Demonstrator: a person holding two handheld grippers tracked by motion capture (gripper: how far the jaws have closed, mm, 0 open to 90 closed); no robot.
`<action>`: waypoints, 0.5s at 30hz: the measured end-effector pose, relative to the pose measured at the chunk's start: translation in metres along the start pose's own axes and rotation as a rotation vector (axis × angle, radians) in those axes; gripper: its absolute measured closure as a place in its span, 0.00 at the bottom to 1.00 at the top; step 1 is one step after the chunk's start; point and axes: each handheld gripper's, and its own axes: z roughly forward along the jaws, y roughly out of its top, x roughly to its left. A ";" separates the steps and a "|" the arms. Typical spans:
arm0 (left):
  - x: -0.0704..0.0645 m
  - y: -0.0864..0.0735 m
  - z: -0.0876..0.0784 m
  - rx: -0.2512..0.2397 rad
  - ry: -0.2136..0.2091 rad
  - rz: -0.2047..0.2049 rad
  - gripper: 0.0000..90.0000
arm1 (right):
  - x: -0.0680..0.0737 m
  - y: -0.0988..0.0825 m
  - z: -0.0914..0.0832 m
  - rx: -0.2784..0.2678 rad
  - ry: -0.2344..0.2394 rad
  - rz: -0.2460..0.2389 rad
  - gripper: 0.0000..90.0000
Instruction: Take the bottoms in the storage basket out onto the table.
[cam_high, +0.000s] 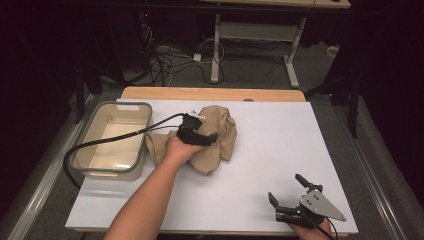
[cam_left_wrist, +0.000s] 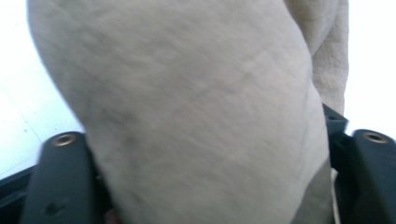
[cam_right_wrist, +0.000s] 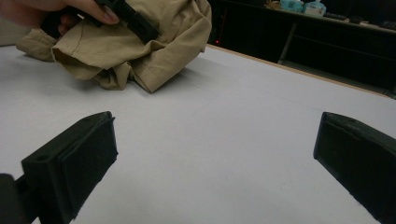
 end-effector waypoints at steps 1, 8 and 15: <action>0.000 -0.001 0.002 -0.008 0.002 0.001 0.26 | 0.000 0.000 0.000 0.001 0.000 -0.001 0.00; 0.001 -0.005 0.013 -0.039 -0.006 0.000 0.15 | -0.001 0.002 -0.001 -0.010 -0.003 -0.004 0.00; 0.004 -0.007 0.024 -0.048 -0.012 -0.014 0.00 | -0.004 0.002 -0.001 -0.014 -0.009 0.009 0.00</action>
